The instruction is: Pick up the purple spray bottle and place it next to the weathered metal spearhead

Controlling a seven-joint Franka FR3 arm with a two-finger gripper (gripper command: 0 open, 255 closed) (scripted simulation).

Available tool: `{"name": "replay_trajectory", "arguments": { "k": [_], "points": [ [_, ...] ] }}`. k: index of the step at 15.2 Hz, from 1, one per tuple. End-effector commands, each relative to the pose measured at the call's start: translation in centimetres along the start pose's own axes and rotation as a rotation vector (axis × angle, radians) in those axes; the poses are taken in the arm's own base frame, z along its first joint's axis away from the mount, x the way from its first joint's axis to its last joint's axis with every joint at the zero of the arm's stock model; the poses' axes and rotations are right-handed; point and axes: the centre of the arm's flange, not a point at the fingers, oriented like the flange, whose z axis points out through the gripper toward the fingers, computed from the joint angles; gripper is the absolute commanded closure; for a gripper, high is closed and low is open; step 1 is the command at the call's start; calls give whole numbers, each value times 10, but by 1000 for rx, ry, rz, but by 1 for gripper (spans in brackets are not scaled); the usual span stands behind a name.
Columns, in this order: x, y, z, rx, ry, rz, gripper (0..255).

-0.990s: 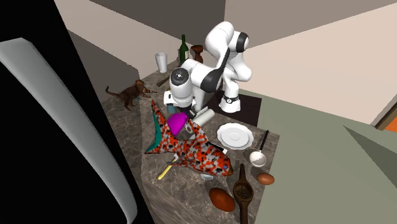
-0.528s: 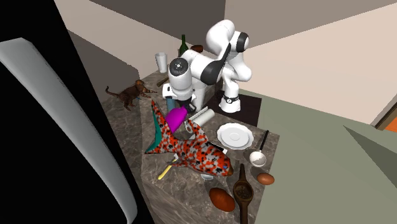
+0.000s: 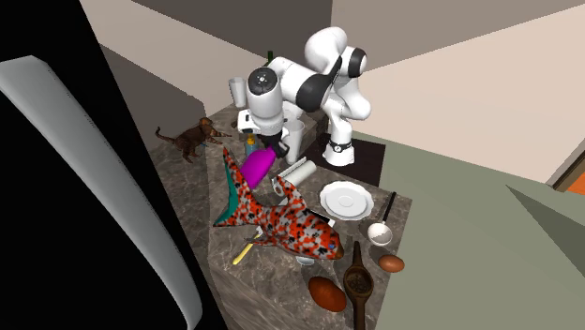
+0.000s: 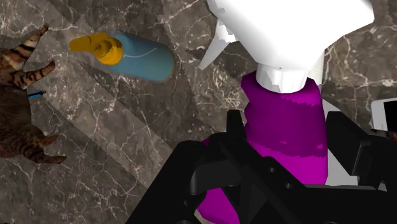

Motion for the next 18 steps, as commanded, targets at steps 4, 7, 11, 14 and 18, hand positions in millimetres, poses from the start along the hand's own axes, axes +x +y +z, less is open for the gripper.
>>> {"name": "replay_trajectory", "arguments": {
  "k": [4, 7, 11, 14, 18],
  "points": [
    [-8, 7, -25, 0, 0, 0, 255],
    [-12, 11, -35, 0, 0, 0, 255],
    [-30, 56, -14, 0, 0, 0, 255],
    [-43, 90, 2, 0, 0, 0, 255],
    [-61, 135, 23, 0, 0, 0, 255]
  ]
}}
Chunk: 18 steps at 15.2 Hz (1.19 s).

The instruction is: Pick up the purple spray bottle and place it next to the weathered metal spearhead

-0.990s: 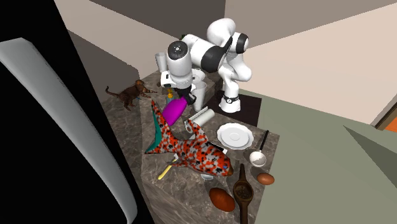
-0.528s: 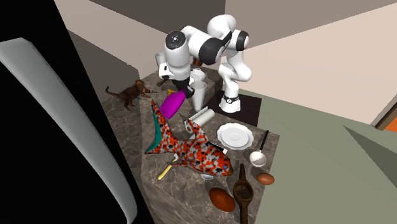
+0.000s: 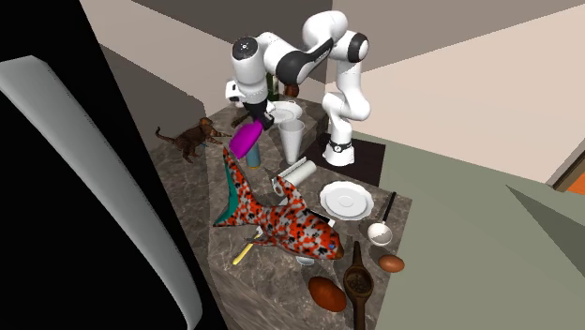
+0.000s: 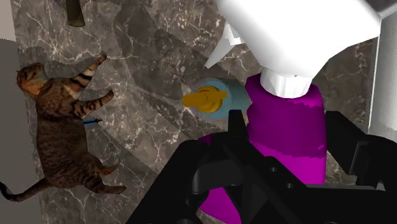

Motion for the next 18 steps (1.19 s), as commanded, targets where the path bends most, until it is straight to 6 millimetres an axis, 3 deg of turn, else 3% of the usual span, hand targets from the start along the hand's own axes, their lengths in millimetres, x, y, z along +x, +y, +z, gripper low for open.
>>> {"name": "replay_trajectory", "arguments": {
  "k": [1, 18],
  "points": [
    [-10, 20, 9, 0, 0, -1, 255],
    [-84, 211, 99, 0, 0, -1, 255]
  ]
}}
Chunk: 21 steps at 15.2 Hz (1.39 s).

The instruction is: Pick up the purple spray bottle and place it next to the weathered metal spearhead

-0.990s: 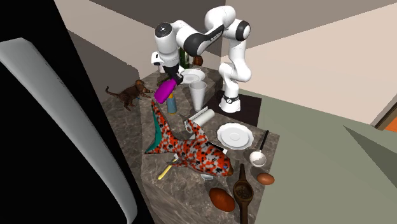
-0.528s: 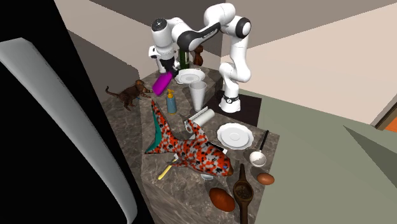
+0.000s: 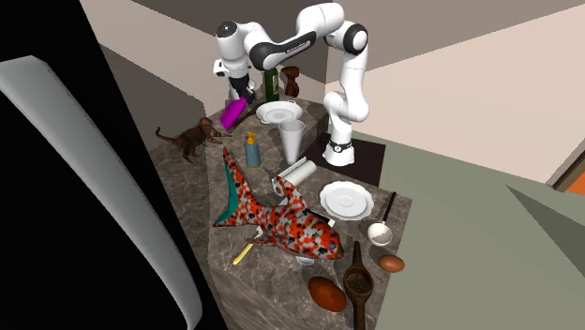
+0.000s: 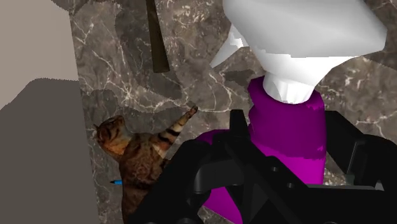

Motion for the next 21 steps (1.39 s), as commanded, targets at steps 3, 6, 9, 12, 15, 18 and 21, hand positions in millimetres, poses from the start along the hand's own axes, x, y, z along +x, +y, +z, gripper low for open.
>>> {"name": "replay_trajectory", "arguments": {
  "k": [3, 6, 9, 12, 15, 18, 21],
  "points": [
    [-19, 47, 23, 0, 0, -1, 255],
    [-23, 62, 41, 0, 0, -1, 255],
    [-18, 57, 55, 0, 0, -1, 255],
    [-12, 52, 69, 0, 0, -1, 255],
    [-7, 48, 84, 0, 0, -1, 255],
    [-2, 43, 98, 0, 0, -1, 255],
    [3, 38, 112, 0, 0, -1, 255]
  ]
}}
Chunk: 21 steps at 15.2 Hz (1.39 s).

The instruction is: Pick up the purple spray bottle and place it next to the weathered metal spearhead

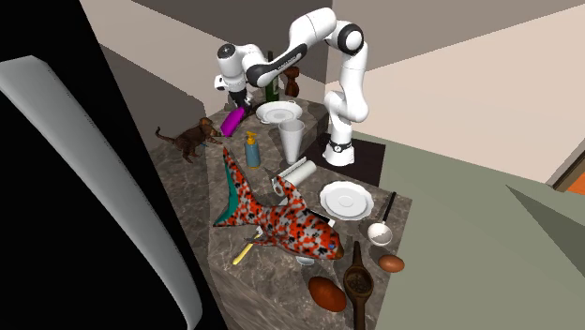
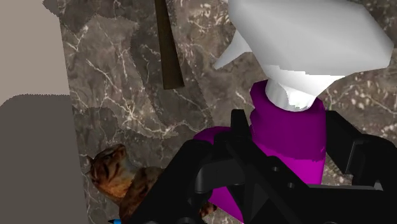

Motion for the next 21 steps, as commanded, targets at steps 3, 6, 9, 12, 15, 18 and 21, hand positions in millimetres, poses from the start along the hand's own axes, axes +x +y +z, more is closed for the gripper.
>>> {"name": "replay_trajectory", "arguments": {
  "k": [3, 6, 9, 12, 15, 18, 21],
  "points": [
    [6, -6, 20, 0, 1, 0, 255],
    [11, -11, 34, 0, 1, 0, 255],
    [17, -16, 48, 0, 1, 0, 255],
    [22, -20, 62, 0, 1, 0, 255],
    [27, -25, 76, 0, 1, 0, 255],
    [32, -30, 91, 0, 1, 0, 255],
    [33, -31, 92, 0, 1, 0, 255]
  ]
}}
